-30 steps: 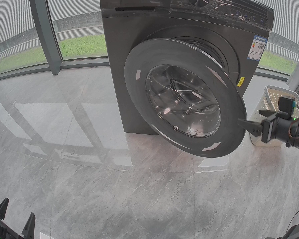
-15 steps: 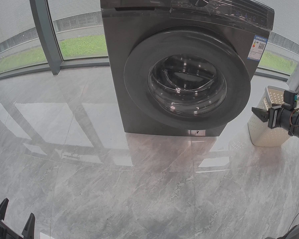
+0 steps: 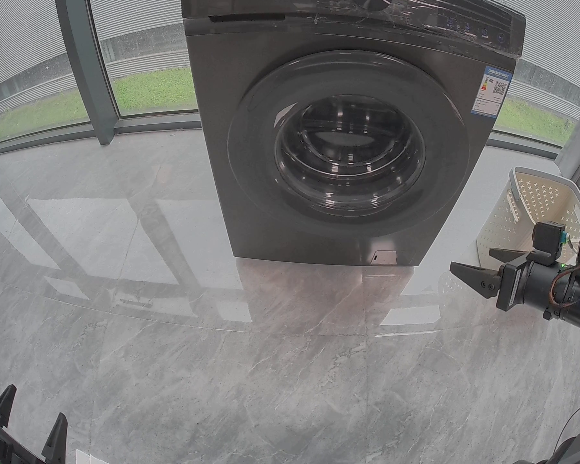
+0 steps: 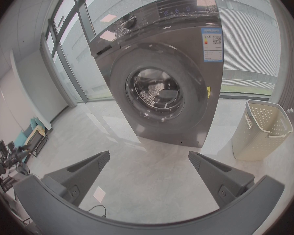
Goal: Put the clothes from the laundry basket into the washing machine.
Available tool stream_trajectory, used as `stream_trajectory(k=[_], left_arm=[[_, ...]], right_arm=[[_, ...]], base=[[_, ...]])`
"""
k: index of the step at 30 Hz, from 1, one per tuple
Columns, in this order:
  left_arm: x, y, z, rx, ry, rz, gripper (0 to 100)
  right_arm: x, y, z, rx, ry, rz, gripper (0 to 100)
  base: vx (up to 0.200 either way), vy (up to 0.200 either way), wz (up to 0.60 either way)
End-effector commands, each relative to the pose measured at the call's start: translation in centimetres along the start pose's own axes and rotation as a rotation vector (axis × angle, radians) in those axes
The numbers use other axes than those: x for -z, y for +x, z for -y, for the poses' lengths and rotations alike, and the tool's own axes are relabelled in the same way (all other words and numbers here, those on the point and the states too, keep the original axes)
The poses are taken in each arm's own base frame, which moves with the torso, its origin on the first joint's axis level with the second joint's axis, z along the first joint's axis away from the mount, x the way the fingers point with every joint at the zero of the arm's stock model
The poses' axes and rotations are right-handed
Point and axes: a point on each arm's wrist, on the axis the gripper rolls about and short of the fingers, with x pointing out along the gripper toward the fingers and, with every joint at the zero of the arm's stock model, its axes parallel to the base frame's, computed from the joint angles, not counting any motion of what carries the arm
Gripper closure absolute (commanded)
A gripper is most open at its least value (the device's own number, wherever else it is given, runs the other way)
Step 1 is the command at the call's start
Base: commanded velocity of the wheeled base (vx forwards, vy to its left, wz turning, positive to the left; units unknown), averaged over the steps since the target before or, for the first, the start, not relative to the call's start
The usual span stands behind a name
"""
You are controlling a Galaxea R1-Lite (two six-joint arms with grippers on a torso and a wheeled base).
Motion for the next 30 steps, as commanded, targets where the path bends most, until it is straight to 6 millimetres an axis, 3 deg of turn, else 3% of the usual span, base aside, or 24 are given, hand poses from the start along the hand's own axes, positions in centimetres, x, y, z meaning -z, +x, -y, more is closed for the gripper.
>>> stream_trajectory(k=[1, 7, 30], left_arm=[[0.5, 0.0, 0.0, 0.0, 0.001, -0.006, 0], [0.5, 0.0, 0.0, 0.0, 0.001, -0.005, 0], [0.5, 0.1, 0.0, 0.002, -0.003, -0.008, 0]], right_arm=[[-0.1, 0.6, -0.5, -0.03, 0.019, 0.019, 0], [-0.1, 1.5, -1.8, -0.088, 0.037, 0.061, 0], [-0.7, 3.7, -2.6, -0.122, 0.026, 0.144, 0]], base=[[0.0, -0.2, 0.0], [0.0, 0.0, 0.0], [0.2, 0.0, 0.0]])
